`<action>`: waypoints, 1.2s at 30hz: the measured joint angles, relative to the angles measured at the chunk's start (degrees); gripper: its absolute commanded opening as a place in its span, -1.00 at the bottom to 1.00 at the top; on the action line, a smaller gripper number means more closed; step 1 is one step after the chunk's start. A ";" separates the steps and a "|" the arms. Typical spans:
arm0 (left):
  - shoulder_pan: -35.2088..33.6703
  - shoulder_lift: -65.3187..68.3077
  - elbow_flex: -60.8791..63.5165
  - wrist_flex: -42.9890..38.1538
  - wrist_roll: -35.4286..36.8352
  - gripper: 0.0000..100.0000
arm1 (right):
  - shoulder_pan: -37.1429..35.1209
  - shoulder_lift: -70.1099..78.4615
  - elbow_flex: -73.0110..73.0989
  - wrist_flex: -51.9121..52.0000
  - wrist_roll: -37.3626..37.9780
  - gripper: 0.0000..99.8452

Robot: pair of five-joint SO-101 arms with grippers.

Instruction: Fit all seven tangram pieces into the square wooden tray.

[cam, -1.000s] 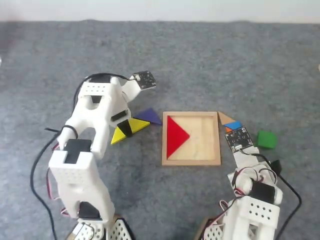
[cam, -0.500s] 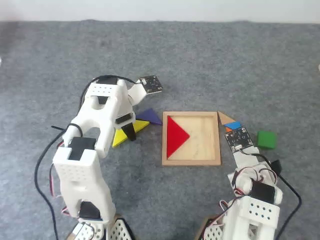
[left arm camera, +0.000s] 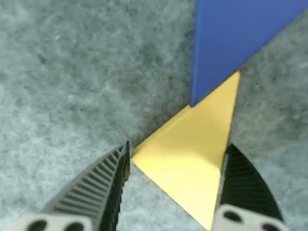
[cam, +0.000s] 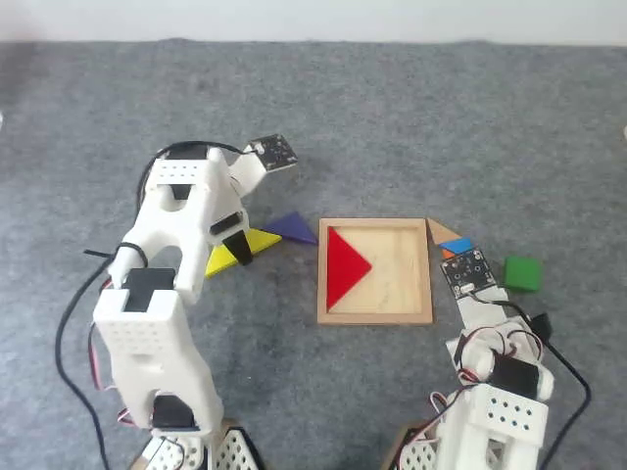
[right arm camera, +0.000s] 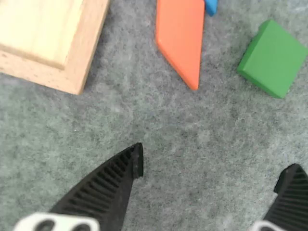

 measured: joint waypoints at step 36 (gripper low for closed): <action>2.02 -2.46 -1.14 9.41 5.10 -0.70 | 0.00 0.00 0.00 0.00 0.00 -0.14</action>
